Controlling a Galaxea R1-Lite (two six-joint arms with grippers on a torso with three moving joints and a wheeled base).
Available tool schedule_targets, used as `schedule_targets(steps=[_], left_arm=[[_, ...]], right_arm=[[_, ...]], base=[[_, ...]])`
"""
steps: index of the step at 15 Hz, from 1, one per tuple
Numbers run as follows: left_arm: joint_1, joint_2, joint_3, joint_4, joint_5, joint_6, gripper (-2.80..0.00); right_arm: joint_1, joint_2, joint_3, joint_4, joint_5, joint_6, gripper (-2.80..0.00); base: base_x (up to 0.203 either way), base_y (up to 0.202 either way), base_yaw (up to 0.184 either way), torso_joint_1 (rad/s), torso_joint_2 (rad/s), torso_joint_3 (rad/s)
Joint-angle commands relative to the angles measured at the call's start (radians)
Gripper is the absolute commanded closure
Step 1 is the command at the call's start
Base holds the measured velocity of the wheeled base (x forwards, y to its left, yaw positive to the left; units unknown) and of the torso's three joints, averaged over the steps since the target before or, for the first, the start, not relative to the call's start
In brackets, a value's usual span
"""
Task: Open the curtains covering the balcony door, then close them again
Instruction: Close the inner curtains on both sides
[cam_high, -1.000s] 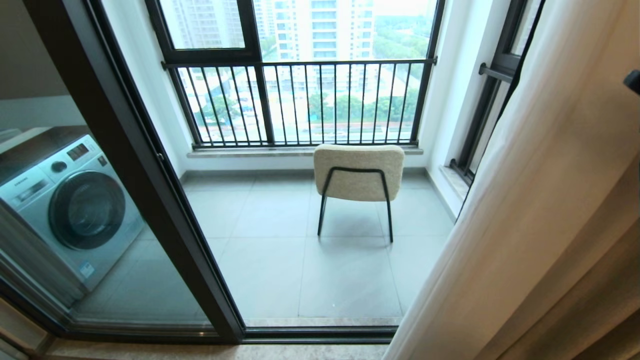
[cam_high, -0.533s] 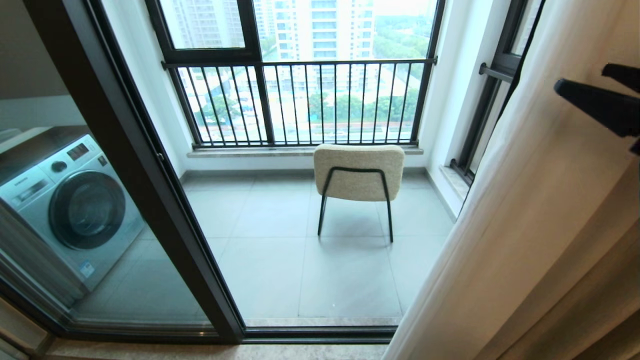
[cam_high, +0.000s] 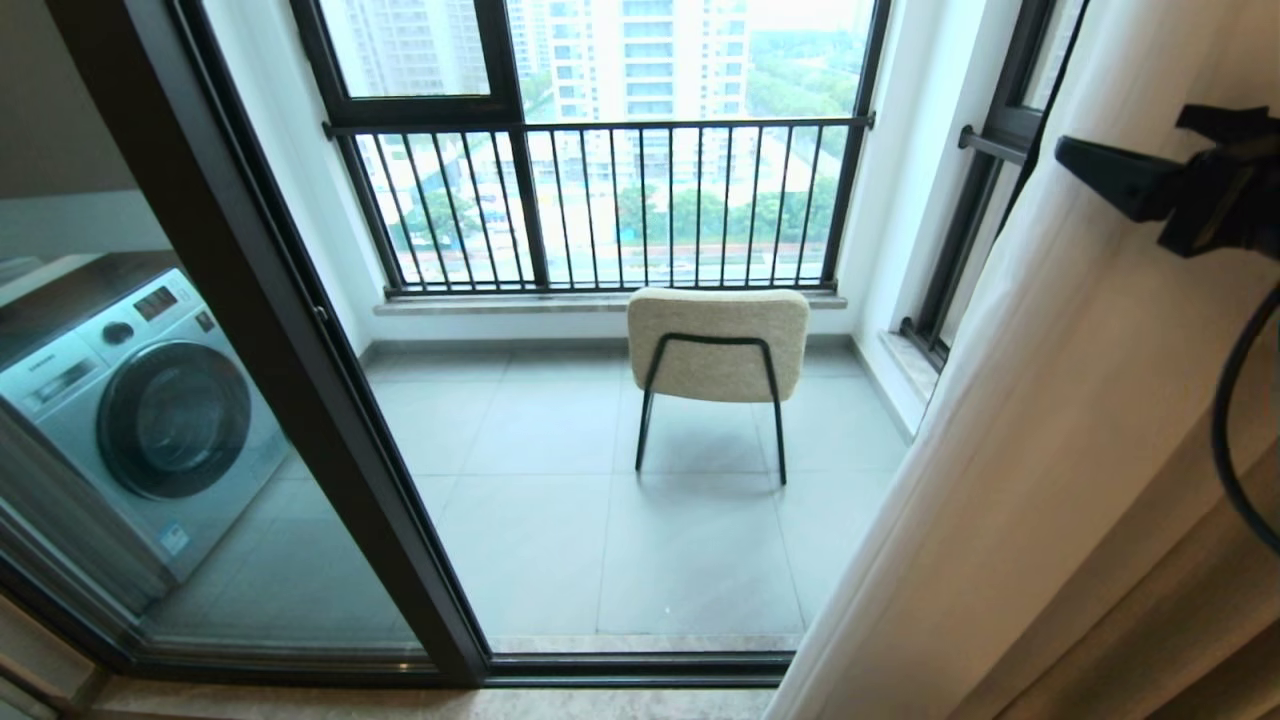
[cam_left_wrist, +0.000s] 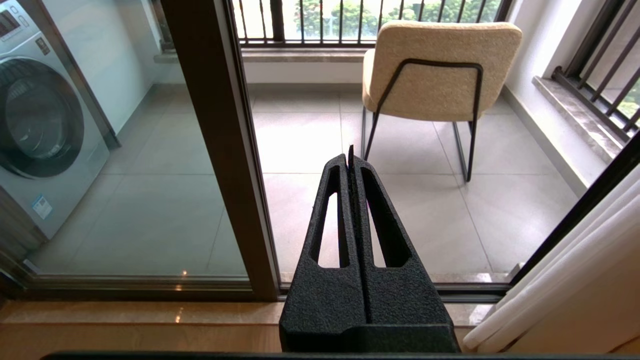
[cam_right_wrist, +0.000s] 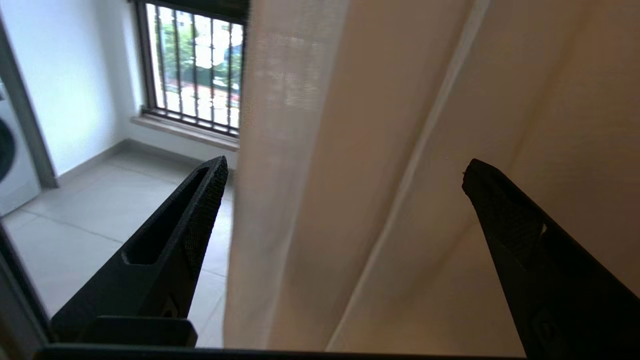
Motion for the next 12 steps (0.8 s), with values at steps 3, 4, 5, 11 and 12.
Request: schedule_targets(steps=[3, 4, 5, 11, 12], left_arm=[[0.000, 0.000, 0.000, 0.000, 0.000, 0.000, 0.00], [0.000, 0.000, 0.000, 0.000, 0.000, 0.000, 0.00], [0.000, 0.000, 0.000, 0.000, 0.000, 0.000, 0.00], [0.000, 0.000, 0.000, 0.000, 0.000, -0.002, 0.00], [0.000, 0.000, 0.000, 0.000, 0.000, 0.000, 0.00]], right_arm=[[0.000, 0.036, -0.018, -0.048, -0.128, -0.036, -2.80], [-0.001, 0.042, -0.019, -0.068, -0.153, -0.047, -2.80], [-0.001, 0.043, -0.019, -0.086, -0.179, -0.062, -2.80], [-0.004, 0.045, -0.018, -0.115, -0.248, -0.090, -2.80], [-0.004, 0.047, -0.018, -0.115, -0.248, -0.090, -2.80]], base=[[0.000, 0.000, 0.000, 0.000, 0.00, 0.000], [0.000, 0.000, 0.000, 0.000, 0.00, 0.000], [0.000, 0.000, 0.000, 0.000, 0.00, 0.000], [0.000, 0.000, 0.000, 0.000, 0.00, 0.000], [0.000, 0.000, 0.000, 0.000, 0.00, 0.000]])
